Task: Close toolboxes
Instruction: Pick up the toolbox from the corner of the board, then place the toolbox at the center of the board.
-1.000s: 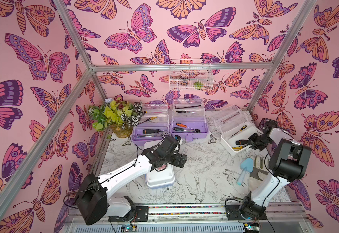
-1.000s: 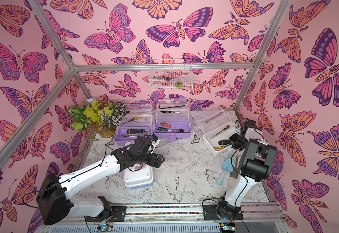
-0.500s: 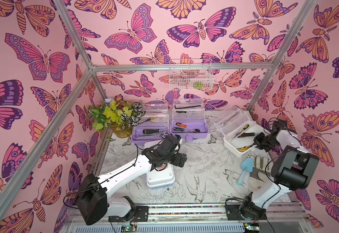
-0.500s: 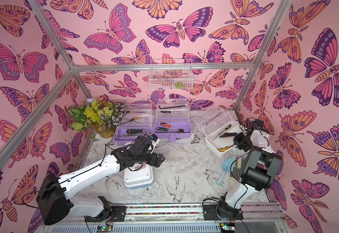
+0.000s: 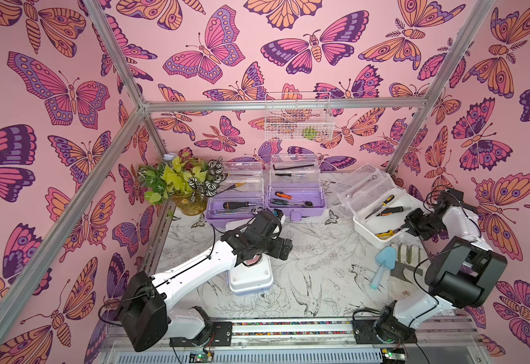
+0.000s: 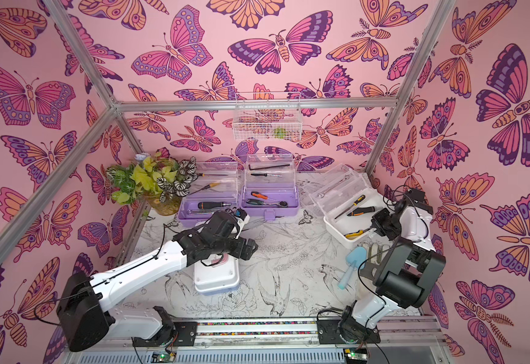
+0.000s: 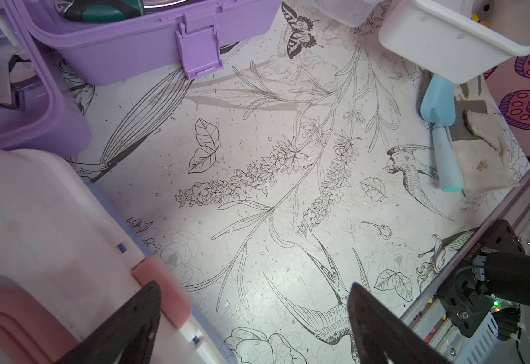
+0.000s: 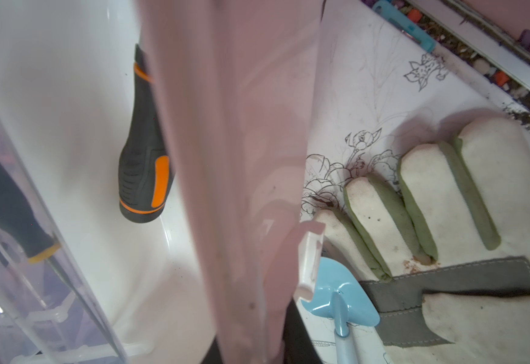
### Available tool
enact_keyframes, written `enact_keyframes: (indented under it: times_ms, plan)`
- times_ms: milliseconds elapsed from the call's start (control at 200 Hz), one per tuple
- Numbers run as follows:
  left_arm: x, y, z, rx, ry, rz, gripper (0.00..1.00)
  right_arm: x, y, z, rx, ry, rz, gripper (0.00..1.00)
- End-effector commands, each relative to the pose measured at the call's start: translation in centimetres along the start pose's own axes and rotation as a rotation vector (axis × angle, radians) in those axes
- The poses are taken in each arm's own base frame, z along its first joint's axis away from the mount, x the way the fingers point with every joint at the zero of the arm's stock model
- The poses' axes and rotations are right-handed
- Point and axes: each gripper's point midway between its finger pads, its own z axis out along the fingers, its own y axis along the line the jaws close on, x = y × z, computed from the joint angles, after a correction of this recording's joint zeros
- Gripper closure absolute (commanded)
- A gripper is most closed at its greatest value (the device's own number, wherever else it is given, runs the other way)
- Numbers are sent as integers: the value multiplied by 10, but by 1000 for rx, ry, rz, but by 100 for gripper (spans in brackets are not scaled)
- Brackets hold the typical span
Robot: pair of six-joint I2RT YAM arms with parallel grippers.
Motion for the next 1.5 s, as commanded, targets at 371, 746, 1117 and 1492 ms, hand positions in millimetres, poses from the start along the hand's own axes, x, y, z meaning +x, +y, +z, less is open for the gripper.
enact_keyframes:
  times_ms: [371,746,1117,1492]
  plan:
    - [-7,0,-11,-1,-20,3,8,11,98,-88,-446,-94,-174,100]
    - [-26,44,-70,-39,-97,-95,12,109,109,-63,-427,66,-555,100]
    - [-15,55,-91,-36,-96,-122,12,169,102,-26,-357,307,-758,100]
    - [-17,49,-90,-7,-80,-116,13,170,67,25,-165,513,-871,100]
